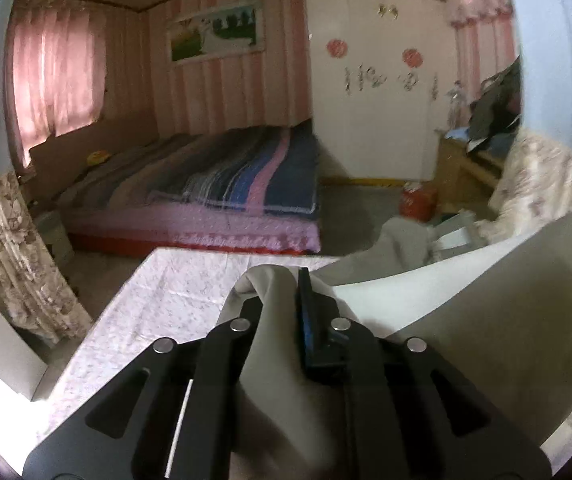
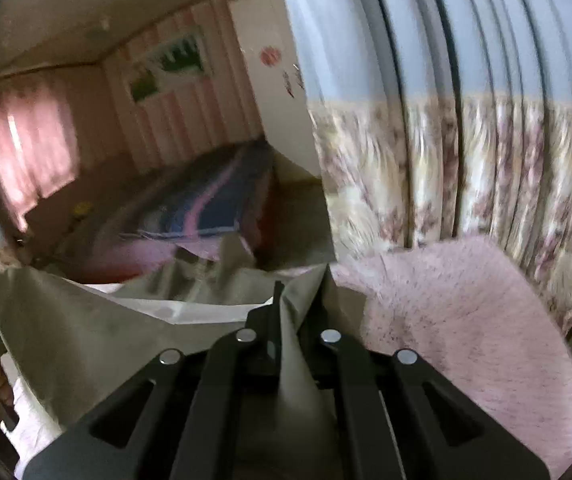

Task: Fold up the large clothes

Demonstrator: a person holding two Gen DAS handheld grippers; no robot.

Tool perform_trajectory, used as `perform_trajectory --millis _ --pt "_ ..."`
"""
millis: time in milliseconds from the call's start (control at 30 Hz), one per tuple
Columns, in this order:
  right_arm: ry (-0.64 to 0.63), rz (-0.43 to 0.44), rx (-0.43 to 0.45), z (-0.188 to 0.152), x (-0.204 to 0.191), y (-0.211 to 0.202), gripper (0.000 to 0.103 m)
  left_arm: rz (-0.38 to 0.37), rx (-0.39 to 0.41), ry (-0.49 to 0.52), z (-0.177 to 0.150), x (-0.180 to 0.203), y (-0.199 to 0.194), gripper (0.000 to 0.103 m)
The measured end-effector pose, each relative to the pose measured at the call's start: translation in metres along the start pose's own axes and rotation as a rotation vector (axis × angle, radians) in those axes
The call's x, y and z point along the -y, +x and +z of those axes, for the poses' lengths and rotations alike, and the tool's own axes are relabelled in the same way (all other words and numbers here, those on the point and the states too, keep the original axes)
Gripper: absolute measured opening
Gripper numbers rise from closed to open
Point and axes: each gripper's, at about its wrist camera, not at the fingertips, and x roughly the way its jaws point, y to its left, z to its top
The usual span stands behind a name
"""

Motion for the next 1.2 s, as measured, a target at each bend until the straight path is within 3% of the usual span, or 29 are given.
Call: perform_trajectory --millis 33,100,167,267,433,467,533,567,700,833,933,1033,1200 --pt "0.005 -0.016 -0.036 -0.005 0.001 0.020 0.005 0.013 -0.020 0.006 -0.004 0.003 0.015 0.010" --pt "-0.010 -0.043 -0.104 -0.018 0.000 0.051 0.020 0.032 -0.079 0.011 -0.017 0.008 0.050 0.012" --pt "-0.038 -0.035 -0.178 -0.033 -0.003 0.079 0.065 0.030 -0.136 0.013 -0.029 0.009 0.075 0.013" --pt "-0.090 -0.059 -0.207 -0.041 -0.011 0.090 0.076 0.032 -0.177 0.063 -0.043 0.016 0.094 0.017" --pt "-0.107 -0.060 -0.202 -0.034 -0.017 0.070 0.084 0.049 -0.197 0.125 -0.048 0.022 0.096 0.024" --pt "-0.105 -0.050 -0.179 -0.030 -0.019 0.054 0.087 0.033 -0.204 0.110 -0.045 0.019 0.091 0.030" --pt "-0.110 -0.029 -0.123 -0.024 -0.020 0.024 0.089 0.001 -0.202 0.063 -0.040 0.008 0.075 0.055" --pt "-0.115 -0.023 -0.098 -0.021 -0.021 0.011 0.091 -0.002 -0.172 0.024 -0.035 -0.002 0.056 0.099" --pt "-0.124 0.000 0.044 -0.020 -0.019 -0.076 0.099 -0.002 -0.051 -0.050 -0.025 -0.033 -0.012 0.100" --pt "-0.161 0.028 0.041 -0.046 -0.017 -0.121 0.101 -0.024 -0.028 -0.034 -0.045 -0.045 -0.065 0.100" --pt "-0.198 0.033 -0.014 -0.079 -0.017 -0.121 0.101 -0.020 -0.046 0.020 -0.073 -0.035 -0.077 0.100" --pt "-0.212 0.030 -0.103 -0.107 -0.020 -0.102 0.100 -0.045 -0.125 0.043 -0.104 -0.019 -0.068 0.100" --pt "-0.243 0.058 -0.123 -0.118 -0.042 -0.080 0.100 -0.100 -0.124 0.055 -0.102 0.010 -0.062 0.100"
